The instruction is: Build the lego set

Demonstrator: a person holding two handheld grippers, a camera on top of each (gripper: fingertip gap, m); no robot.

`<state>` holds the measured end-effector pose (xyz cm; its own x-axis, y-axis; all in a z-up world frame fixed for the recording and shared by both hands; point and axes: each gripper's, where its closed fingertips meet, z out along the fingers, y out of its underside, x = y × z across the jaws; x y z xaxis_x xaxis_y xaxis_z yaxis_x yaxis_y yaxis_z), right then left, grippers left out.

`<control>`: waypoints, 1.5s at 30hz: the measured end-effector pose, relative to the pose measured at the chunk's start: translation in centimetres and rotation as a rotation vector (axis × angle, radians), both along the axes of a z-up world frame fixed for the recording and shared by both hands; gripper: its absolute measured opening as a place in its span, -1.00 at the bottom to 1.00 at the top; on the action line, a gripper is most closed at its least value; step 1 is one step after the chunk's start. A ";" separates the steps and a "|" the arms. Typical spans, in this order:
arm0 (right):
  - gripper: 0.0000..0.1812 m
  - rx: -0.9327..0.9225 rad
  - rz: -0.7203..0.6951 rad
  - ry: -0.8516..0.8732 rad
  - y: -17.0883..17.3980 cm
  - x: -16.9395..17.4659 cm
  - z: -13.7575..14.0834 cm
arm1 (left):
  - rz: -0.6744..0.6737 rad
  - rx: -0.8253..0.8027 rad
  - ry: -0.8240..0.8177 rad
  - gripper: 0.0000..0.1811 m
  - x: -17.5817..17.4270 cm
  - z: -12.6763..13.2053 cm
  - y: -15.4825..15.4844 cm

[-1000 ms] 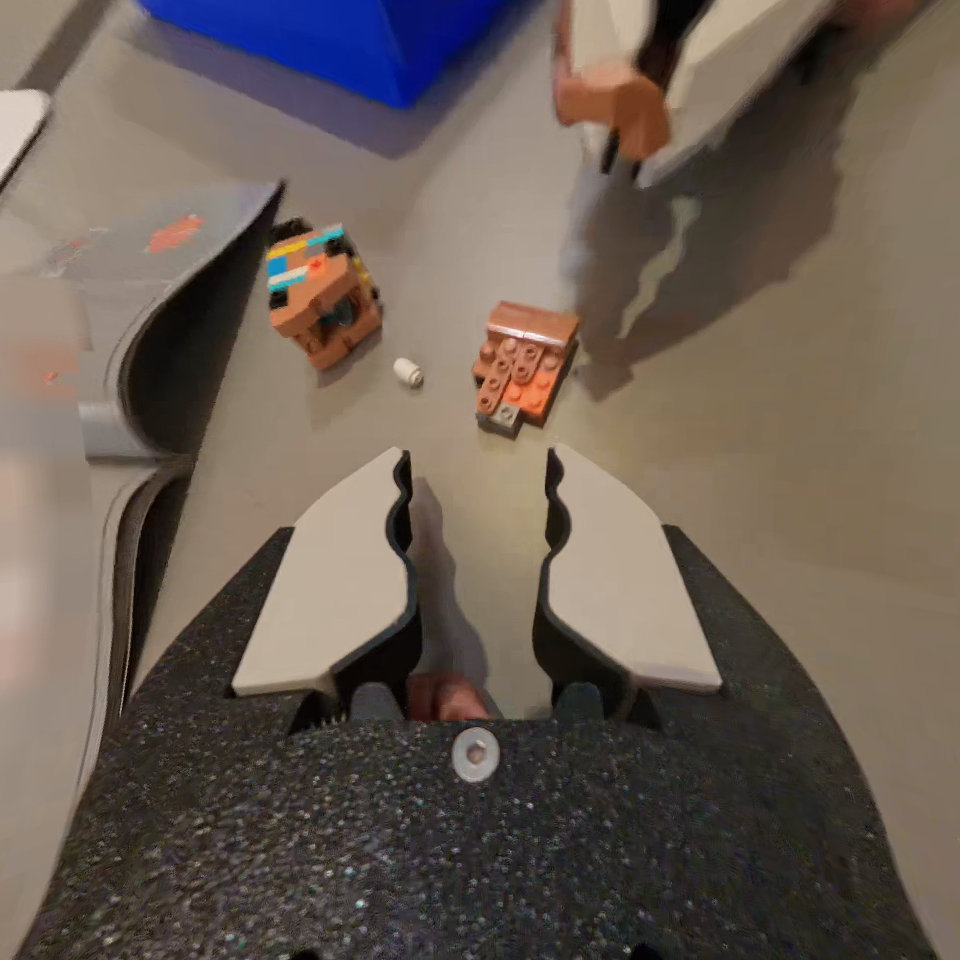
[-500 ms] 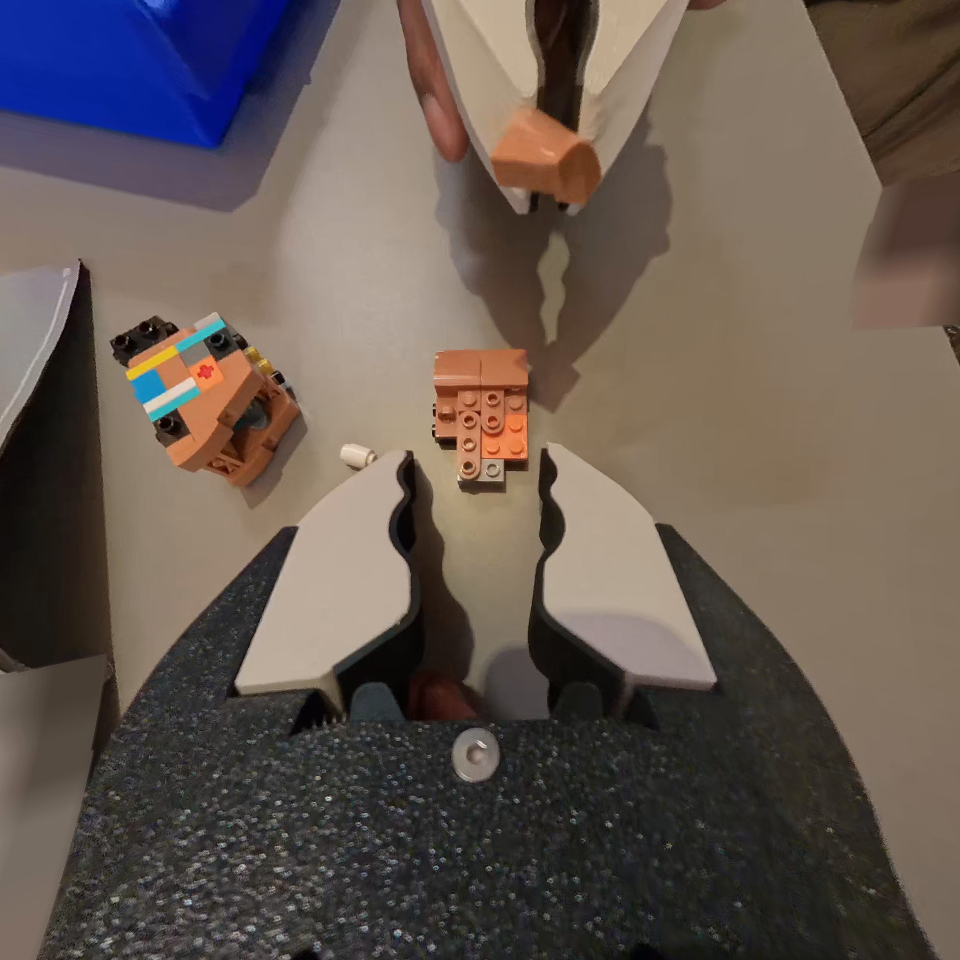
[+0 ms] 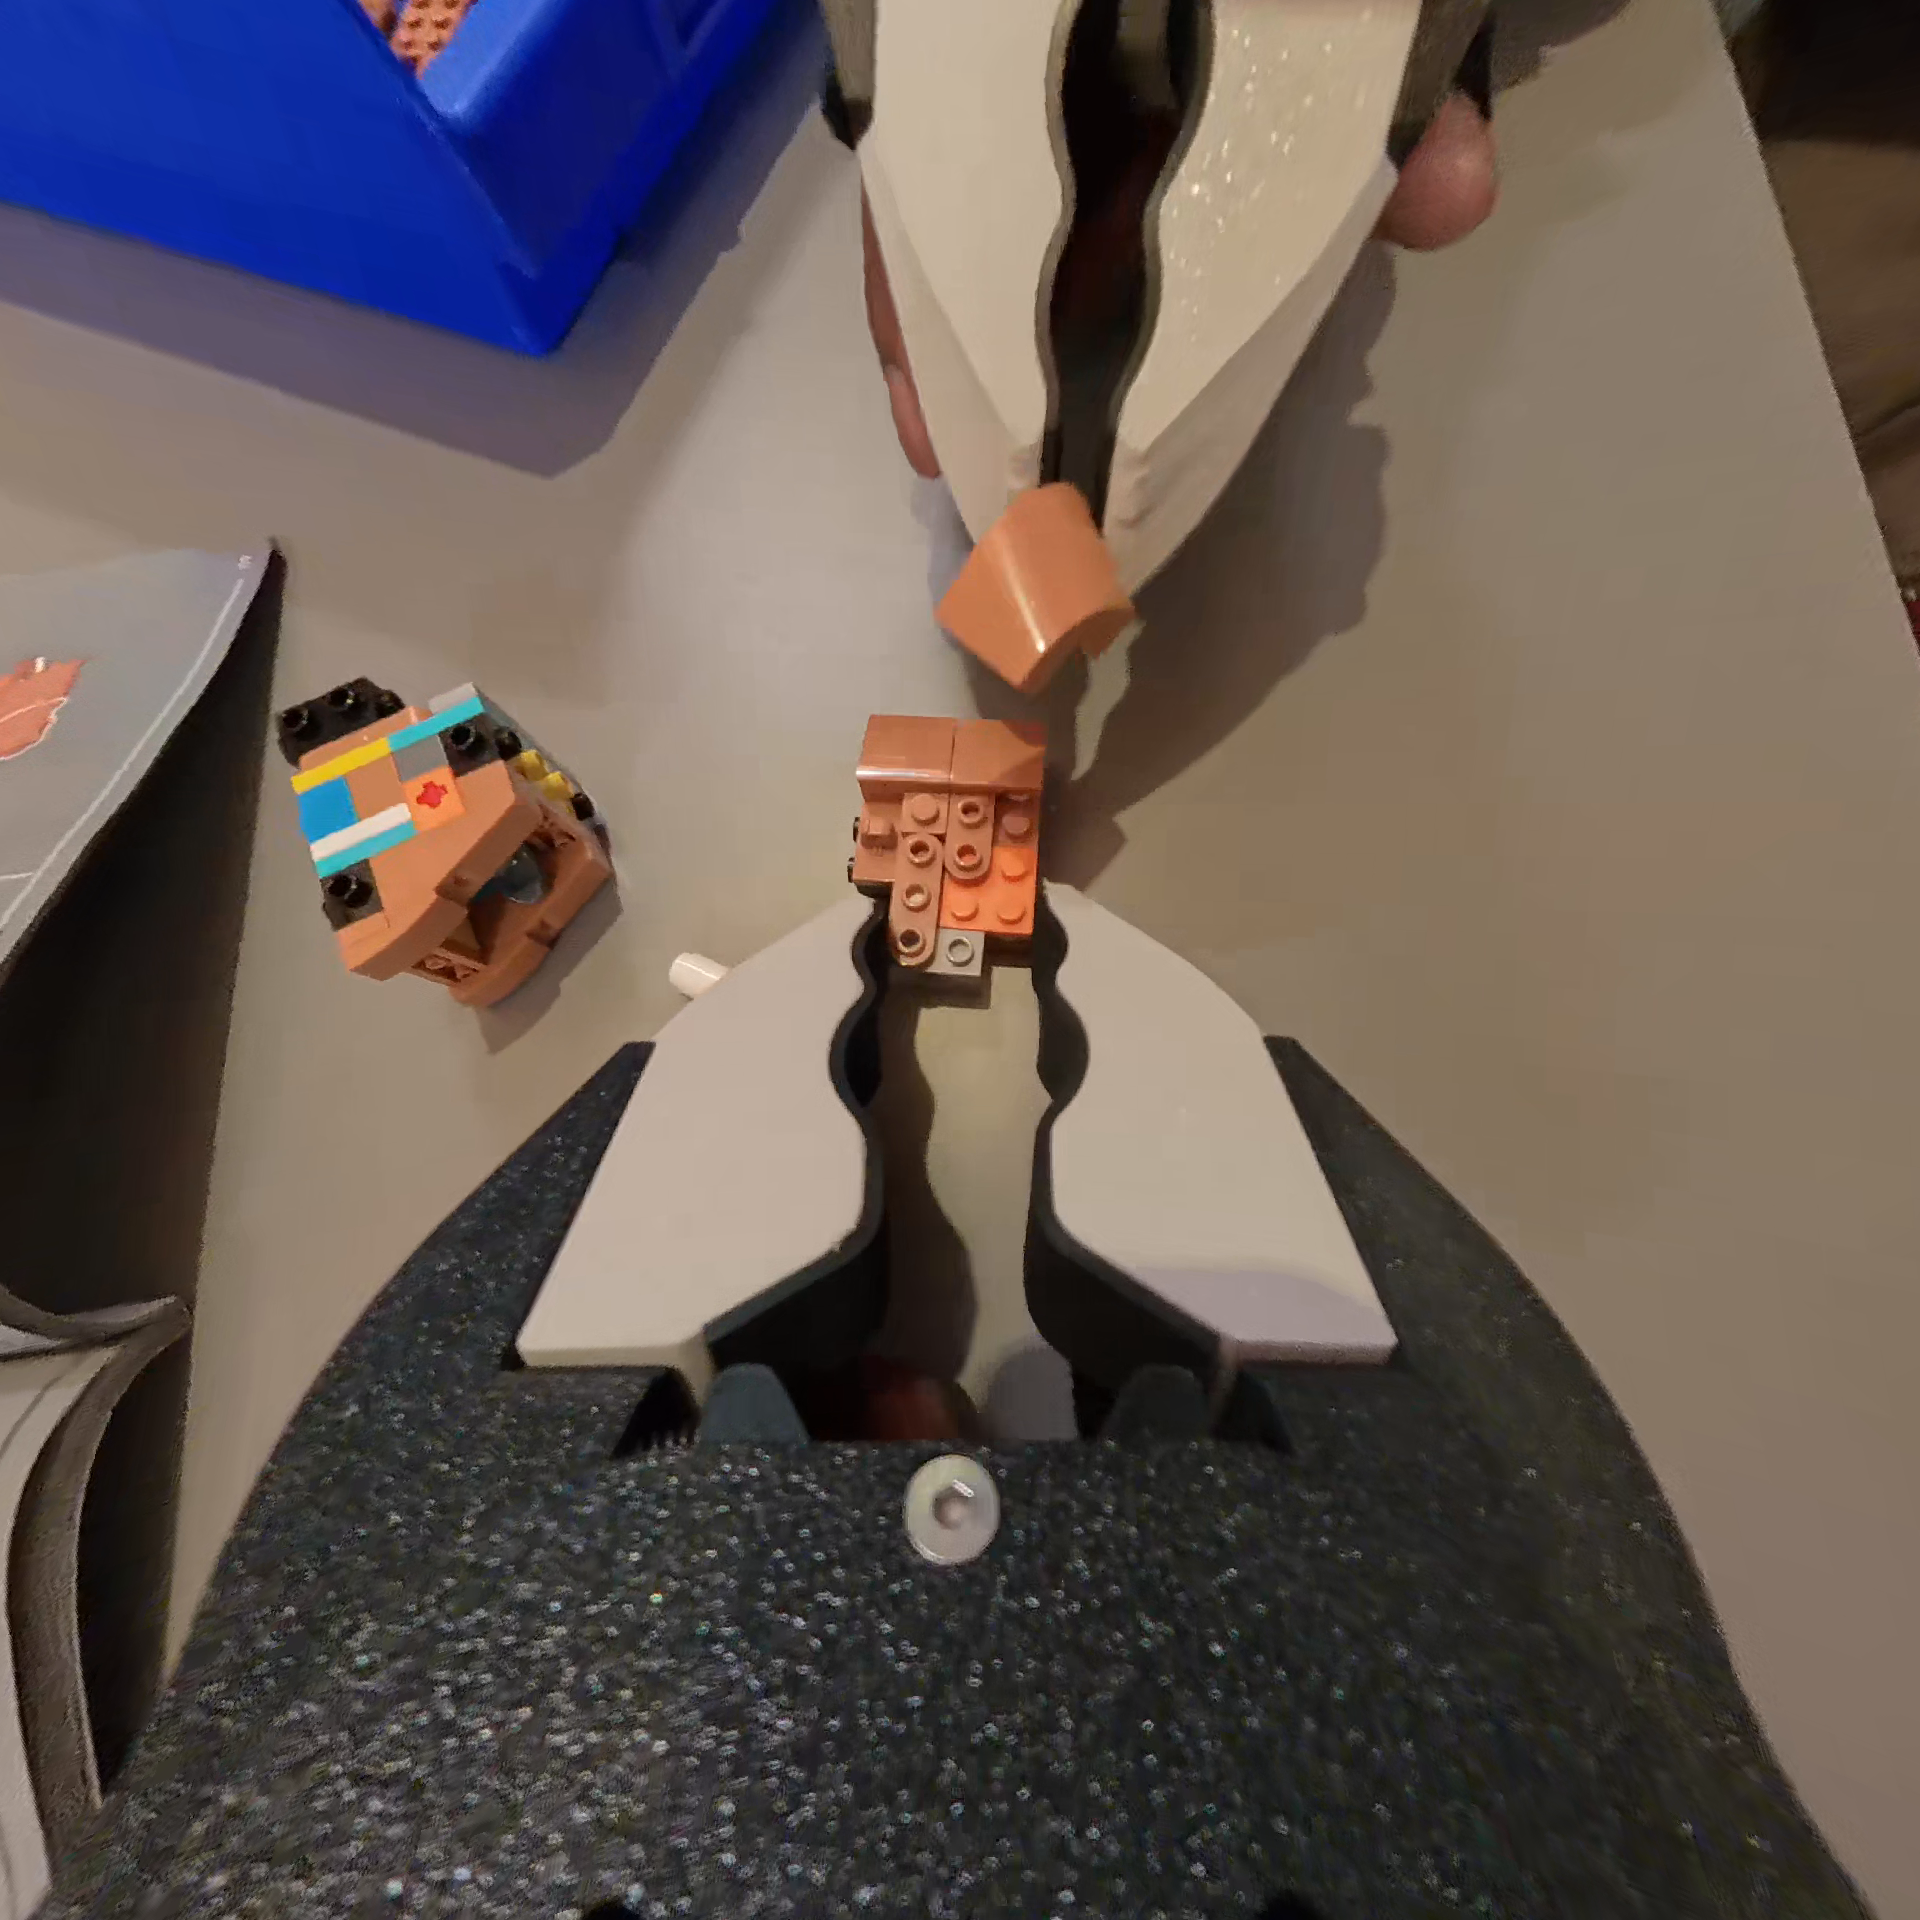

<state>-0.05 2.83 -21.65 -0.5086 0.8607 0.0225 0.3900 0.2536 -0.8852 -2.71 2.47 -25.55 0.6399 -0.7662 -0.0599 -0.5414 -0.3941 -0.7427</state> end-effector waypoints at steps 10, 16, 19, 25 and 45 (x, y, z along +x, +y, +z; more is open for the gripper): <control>-0.95 0.047 -0.077 -0.075 0.5 -0.4 -1.1 | 0.404 0.053 -0.112 -0.71 0.3 1.6 1.3; -0.96 0.040 -0.122 -0.122 0.7 -0.6 -1.6 | 0.518 0.032 -0.200 -0.71 0.3 2.0 1.2; -0.96 0.042 -0.131 -0.129 0.7 -0.6 -1.7 | 0.542 0.017 -0.228 -0.71 0.2 2.0 1.2; -0.96 0.059 -0.144 -0.137 0.9 -0.7 -1.9 | 0.564 -0.010 -0.256 -0.71 0.0 1.9 1.2; -0.98 0.179 -0.225 -0.179 1.9 -0.9 -3.2 | 0.619 0.003 -0.194 -0.71 -0.1 1.5 1.4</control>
<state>-0.94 4.71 -24.86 -0.3162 0.9421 0.1114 0.5990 0.2893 -0.7467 -2.84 3.88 -24.00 0.9625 -0.2522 0.0997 -0.0707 -0.5883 -0.8055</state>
